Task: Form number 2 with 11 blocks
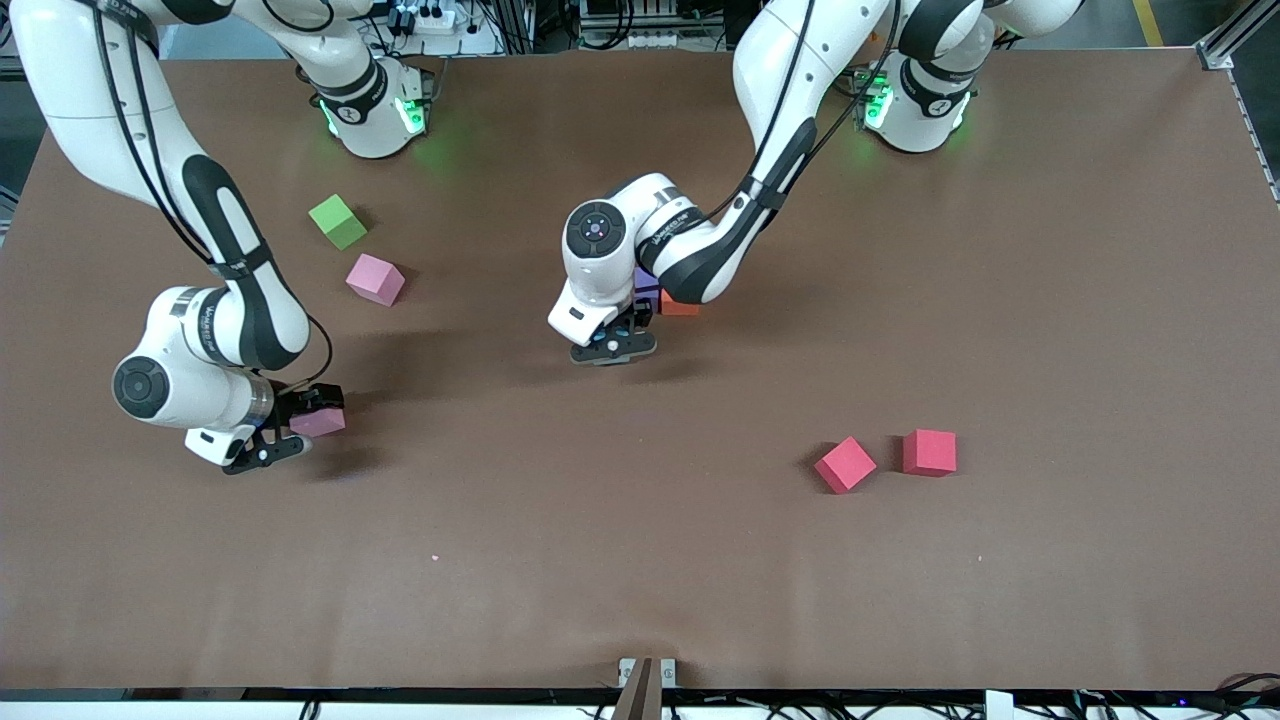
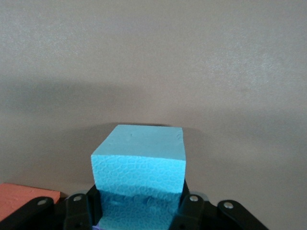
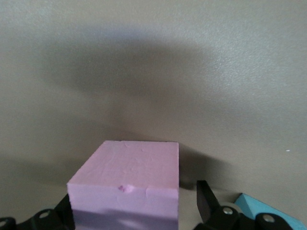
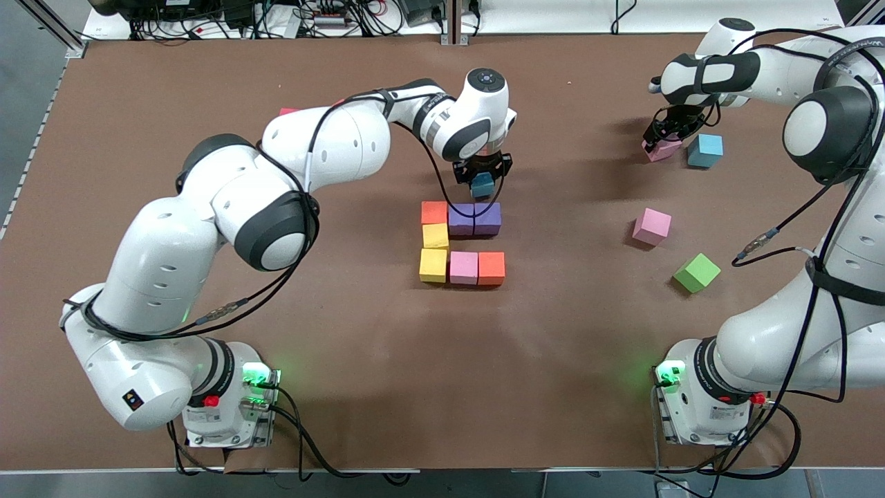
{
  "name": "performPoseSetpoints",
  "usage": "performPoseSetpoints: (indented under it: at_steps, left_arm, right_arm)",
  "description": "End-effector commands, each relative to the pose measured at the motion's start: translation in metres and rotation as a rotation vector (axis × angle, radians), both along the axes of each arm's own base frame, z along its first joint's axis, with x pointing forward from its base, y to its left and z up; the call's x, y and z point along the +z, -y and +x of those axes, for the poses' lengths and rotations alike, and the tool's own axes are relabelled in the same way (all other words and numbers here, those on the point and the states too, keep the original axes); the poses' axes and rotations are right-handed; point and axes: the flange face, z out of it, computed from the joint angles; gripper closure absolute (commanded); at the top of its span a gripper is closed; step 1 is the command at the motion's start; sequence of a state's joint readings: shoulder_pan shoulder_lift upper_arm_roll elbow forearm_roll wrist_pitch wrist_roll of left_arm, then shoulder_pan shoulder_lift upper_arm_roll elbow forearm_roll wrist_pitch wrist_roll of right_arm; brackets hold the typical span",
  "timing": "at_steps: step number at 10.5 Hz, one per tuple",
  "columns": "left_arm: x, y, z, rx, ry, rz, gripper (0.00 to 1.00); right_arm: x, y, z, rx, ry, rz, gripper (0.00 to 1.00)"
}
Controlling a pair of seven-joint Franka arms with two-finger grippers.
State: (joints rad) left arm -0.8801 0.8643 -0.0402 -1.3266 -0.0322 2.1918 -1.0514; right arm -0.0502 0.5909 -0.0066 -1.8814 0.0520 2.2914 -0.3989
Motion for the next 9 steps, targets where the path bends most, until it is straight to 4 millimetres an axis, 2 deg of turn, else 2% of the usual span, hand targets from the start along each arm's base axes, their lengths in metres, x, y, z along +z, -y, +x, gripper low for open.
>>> performPoseSetpoints:
  at_steps: [1,2,3,4,5,6,9]
  left_arm:
    - [0.0,0.005,-0.003,-0.019,-0.016,0.005,1.0]
    - [0.0,0.006,-0.006,-0.031,-0.011,0.012,1.0]
    - [-0.002,0.013,-0.017,-0.063,-0.01,0.018,1.0]
    - [-0.002,0.016,-0.021,-0.079,-0.011,0.017,1.0]
    - [-0.002,0.016,-0.021,-0.079,-0.011,0.017,1.0]
    - [-0.004,0.016,-0.022,-0.081,-0.012,0.02,1.0]
    - [-0.006,0.015,-0.022,-0.1,-0.013,0.021,1.0]
  right_arm:
    - [0.0,0.002,0.004,-0.012,0.003,0.004,0.0]
    - [0.0,0.002,0.004,-0.014,0.003,0.004,0.05]
    - [0.0,0.002,0.005,-0.014,0.004,0.004,0.49]
    - [0.002,0.0,0.005,-0.012,0.003,0.005,0.73]
    - [0.007,-0.002,0.007,-0.017,0.008,0.012,0.77]
    - [0.012,-0.013,0.009,-0.014,0.016,0.013,0.77]
    - [0.047,-0.043,0.03,-0.067,0.028,0.013,0.74]
